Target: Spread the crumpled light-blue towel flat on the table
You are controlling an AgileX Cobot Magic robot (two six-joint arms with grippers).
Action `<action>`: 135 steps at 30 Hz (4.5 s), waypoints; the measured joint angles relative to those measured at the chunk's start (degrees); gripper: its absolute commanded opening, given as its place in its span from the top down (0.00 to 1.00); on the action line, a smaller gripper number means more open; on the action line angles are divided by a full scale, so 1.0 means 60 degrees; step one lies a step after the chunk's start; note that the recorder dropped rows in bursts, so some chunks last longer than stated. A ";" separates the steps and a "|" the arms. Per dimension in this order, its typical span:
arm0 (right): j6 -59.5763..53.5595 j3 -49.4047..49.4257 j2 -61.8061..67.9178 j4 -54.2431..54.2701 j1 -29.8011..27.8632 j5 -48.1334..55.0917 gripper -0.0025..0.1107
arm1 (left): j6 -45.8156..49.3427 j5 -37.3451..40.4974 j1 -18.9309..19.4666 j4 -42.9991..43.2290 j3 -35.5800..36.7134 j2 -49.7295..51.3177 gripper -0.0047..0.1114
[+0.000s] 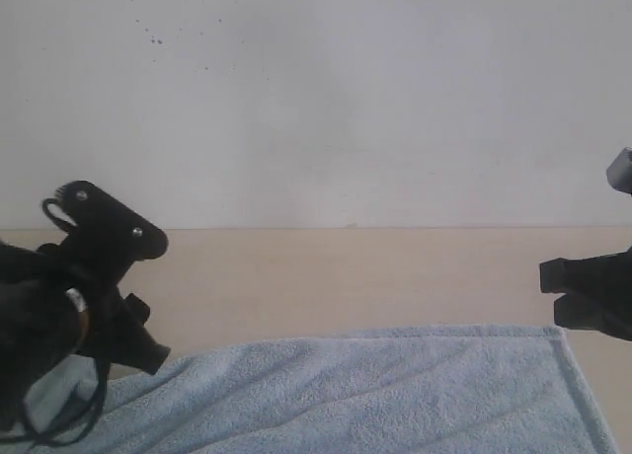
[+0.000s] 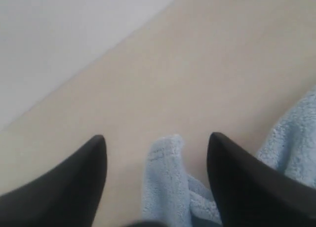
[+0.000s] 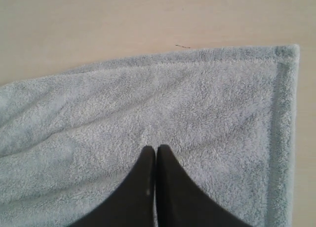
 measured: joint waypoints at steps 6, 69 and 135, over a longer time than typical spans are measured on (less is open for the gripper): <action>-0.0017 0.0000 0.0448 0.0144 0.0000 -0.0325 0.98 | 0.3250 -0.0411 0.1329 -0.3848 -0.2417 0.2056 0.48; -0.1039 0.0000 0.1431 0.0861 0.0000 -0.0665 0.98 | 0.6546 0.1509 0.3974 -0.2488 -0.3790 0.4067 0.09; -0.3965 -0.3750 0.8483 0.0917 0.0045 -0.5506 0.98 | 1.1388 -0.3789 0.2572 -1.4149 -0.3643 0.1675 0.92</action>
